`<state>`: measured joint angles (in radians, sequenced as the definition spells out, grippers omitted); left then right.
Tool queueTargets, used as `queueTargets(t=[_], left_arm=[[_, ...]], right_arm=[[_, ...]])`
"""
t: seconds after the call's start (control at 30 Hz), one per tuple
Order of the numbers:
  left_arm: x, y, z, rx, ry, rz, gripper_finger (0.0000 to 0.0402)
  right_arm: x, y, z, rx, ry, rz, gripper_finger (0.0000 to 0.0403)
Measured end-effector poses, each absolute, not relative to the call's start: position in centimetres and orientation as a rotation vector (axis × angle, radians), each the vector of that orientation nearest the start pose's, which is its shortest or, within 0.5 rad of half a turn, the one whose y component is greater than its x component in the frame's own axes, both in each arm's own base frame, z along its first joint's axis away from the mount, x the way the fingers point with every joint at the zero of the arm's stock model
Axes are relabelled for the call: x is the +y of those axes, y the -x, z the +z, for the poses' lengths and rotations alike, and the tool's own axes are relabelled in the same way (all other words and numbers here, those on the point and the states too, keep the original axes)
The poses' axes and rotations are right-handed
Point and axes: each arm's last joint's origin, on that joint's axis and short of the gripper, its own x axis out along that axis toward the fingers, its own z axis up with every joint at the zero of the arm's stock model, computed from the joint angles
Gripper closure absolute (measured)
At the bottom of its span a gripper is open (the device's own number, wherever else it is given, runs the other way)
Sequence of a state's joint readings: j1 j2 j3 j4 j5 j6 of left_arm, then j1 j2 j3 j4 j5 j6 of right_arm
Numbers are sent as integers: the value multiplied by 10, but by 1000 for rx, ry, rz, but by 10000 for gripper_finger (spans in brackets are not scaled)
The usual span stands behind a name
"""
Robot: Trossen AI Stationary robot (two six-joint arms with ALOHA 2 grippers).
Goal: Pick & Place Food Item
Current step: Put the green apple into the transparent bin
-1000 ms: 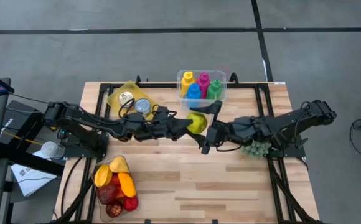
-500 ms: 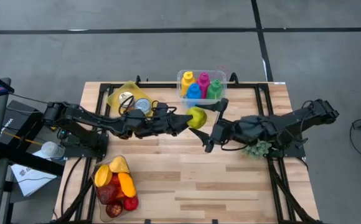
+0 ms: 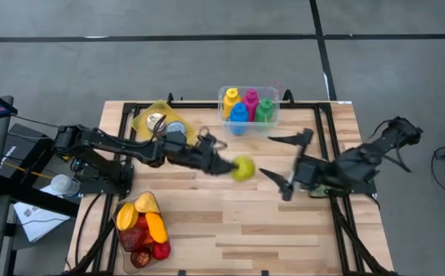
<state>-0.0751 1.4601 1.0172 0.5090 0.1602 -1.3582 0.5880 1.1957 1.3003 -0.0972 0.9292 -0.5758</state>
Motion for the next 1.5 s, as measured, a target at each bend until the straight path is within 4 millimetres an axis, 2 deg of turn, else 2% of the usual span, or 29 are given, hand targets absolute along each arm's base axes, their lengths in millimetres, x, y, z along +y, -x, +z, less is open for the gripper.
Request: queueTargets(t=[0.13, 0.3, 0.47, 0.6, 0.8, 1.0, 1.13, 1.27, 1.5], left_arm=[[-55, -329, 312, 336, 1339, -357, 136], [-104, -316, 310, 501, 1369, -494, 134], [-155, -293, 326, 578, 1421, -618, 133], [-179, -268, 317, 811, 1446, -537, 133], [-181, -224, 309, 1099, 1403, -276, 133], [-161, -180, 316, 1140, 1367, -4, 133], [-159, -157, 312, 1230, 1308, 108, 133], [-170, -148, 303, 1313, 1240, 143, 133], [-186, -159, 279, 1364, 1111, 206, 133]], right_arm=[[123, -188, 436, 128, 494, -335, 10], [123, -160, 428, 178, 372, -302, 10], [122, -149, 417, 229, 279, -289, 10], [121, -149, 412, 254, 248, -299, 12], [123, -158, 405, 282, 270, -327, 12], [125, -168, 400, 307, 288, -348, 12], [126, -171, 396, 321, 270, -353, 13], [126, -171, 392, 343, 250, -351, 13], [123, -172, 390, 353, 235, -372, 13]])
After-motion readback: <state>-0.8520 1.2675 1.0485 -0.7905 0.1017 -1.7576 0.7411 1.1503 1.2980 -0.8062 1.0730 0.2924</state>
